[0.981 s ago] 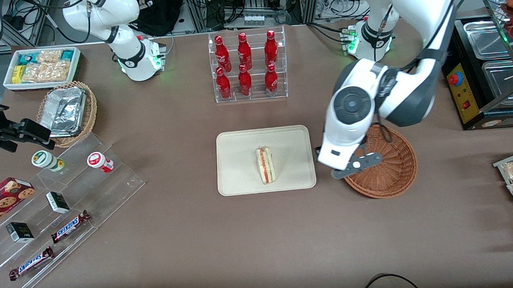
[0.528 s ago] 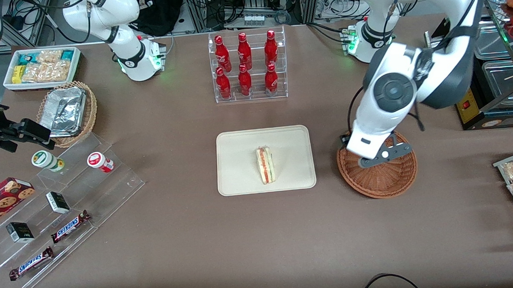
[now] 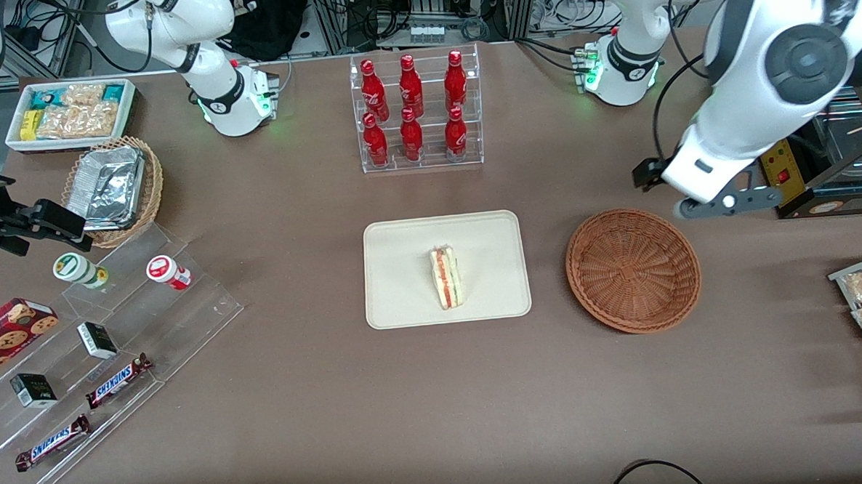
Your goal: Place sandwich from basket to tray
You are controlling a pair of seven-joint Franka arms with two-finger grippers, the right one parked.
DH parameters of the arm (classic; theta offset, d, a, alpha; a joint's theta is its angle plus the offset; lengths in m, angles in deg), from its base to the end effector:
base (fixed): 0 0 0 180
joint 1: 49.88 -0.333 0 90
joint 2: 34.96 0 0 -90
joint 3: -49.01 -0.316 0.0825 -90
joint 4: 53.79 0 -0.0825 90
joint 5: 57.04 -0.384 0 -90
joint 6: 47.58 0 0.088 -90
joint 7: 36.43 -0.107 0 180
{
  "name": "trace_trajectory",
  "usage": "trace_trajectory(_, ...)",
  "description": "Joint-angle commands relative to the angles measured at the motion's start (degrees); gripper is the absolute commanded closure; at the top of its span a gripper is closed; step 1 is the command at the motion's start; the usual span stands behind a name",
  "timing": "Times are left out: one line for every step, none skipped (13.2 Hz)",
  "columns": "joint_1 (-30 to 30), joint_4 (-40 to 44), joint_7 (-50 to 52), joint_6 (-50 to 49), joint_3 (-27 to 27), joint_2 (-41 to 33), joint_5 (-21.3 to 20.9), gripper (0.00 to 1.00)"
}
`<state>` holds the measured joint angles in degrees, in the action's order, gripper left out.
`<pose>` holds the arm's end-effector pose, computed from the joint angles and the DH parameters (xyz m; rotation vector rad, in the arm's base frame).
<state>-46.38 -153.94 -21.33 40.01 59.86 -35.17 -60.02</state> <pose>0.5216 -0.1276 0.5410 -3.0215 -0.0147 0.2960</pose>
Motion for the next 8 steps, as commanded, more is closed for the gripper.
trace_trajectory(-1.4,1.5,-8.5,-5.7,-2.6,-2.3,2.3,0.0)
trace_trajectory(-1.8,3.4,-10.3,-8.2,-2.8,-2.3,2.4,0.0)
trace_trajectory(-2.3,4.9,-11.6,-9.3,-4.0,-2.3,2.4,0.0)
trace_trajectory(-2.4,5.9,-13.0,-9.5,-5.0,-2.3,2.4,0.0)
trace_trajectory(-2.4,6.9,-14.3,-9.5,-5.9,-2.3,2.4,0.0)
trace_trajectory(-2.4,7.6,-14.6,-9.5,-6.6,-2.3,2.4,0.0)
trace_trajectory(-2.4,7.9,-14.7,-9.4,-6.9,-2.4,2.3,0.0)
trace_trajectory(-2.4,7.9,-14.6,-9.0,-6.9,-2.4,1.9,0.0)
